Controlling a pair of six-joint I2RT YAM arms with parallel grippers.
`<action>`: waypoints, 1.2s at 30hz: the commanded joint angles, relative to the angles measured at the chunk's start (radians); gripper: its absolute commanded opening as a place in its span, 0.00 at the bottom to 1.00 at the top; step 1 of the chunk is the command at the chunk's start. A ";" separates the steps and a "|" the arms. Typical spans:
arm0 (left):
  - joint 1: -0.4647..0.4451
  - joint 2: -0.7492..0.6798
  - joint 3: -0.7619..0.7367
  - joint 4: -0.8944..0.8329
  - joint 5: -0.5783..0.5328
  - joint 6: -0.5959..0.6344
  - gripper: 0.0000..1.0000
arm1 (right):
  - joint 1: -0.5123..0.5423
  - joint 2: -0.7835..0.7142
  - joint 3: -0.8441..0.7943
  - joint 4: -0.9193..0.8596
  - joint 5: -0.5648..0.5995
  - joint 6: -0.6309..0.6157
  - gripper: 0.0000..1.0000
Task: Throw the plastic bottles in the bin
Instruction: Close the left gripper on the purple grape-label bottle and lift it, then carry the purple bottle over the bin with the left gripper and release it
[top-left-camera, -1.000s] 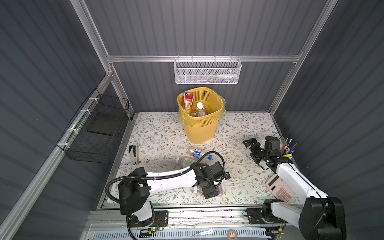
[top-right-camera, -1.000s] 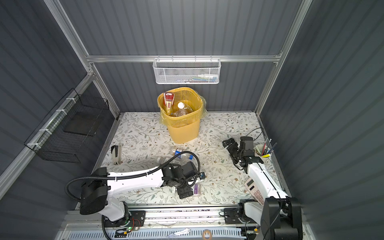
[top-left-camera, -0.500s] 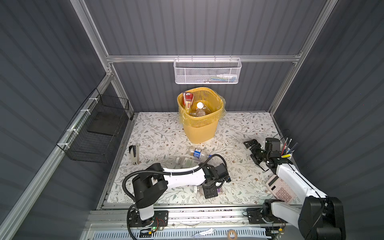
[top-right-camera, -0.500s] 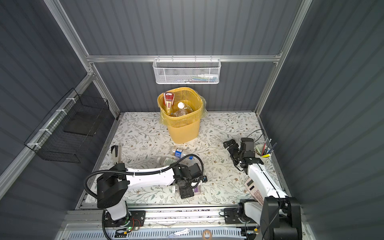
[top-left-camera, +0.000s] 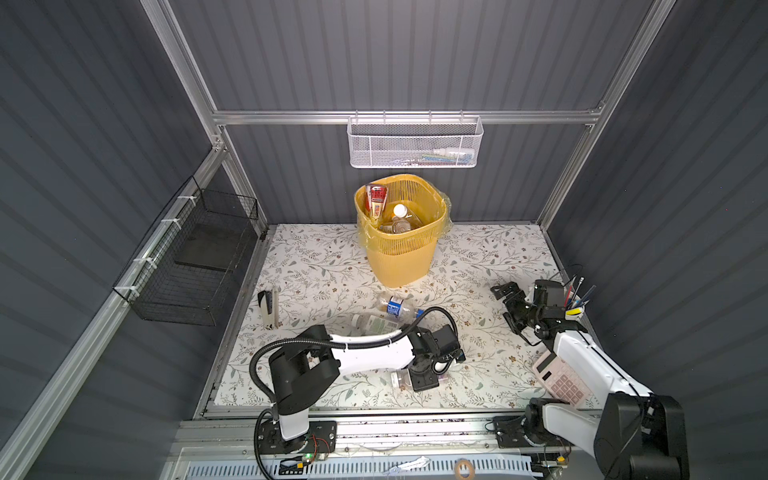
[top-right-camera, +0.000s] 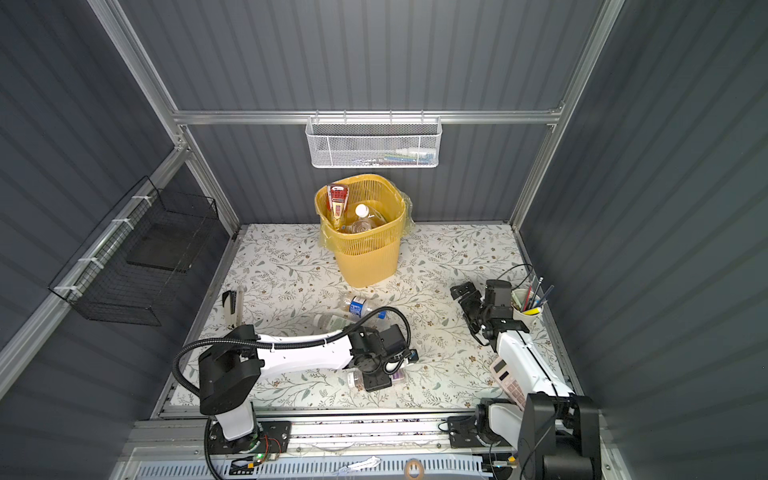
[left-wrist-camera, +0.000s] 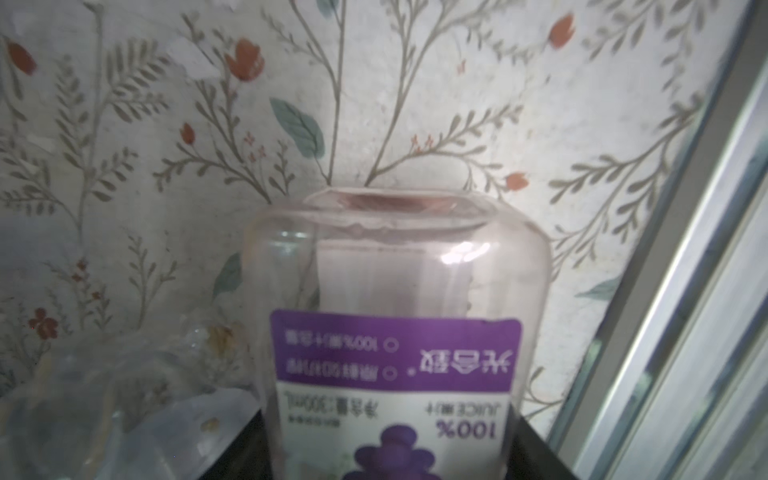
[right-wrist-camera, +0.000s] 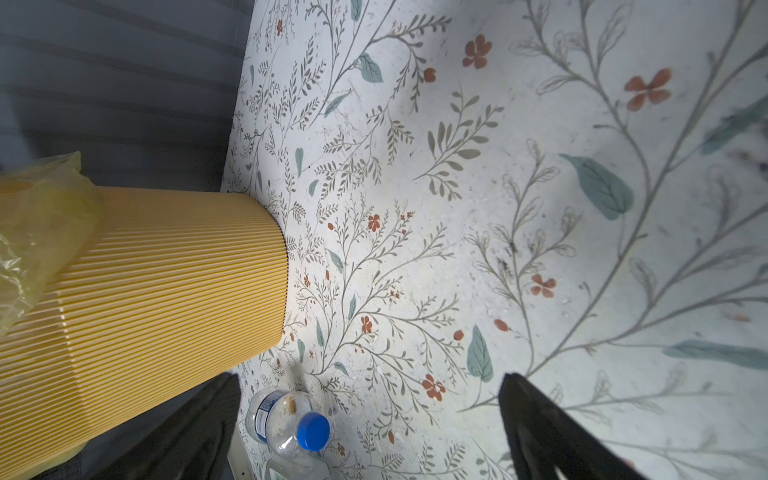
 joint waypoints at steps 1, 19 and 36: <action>0.092 -0.149 -0.002 0.103 0.086 -0.088 0.43 | -0.014 -0.013 -0.013 0.016 -0.012 0.008 0.99; 0.248 -0.459 0.185 0.875 -0.379 0.130 0.43 | -0.025 -0.073 -0.004 0.020 -0.049 0.004 0.99; 0.625 0.120 0.859 0.401 -0.012 -0.326 0.97 | -0.037 -0.128 0.022 -0.040 -0.033 -0.042 0.99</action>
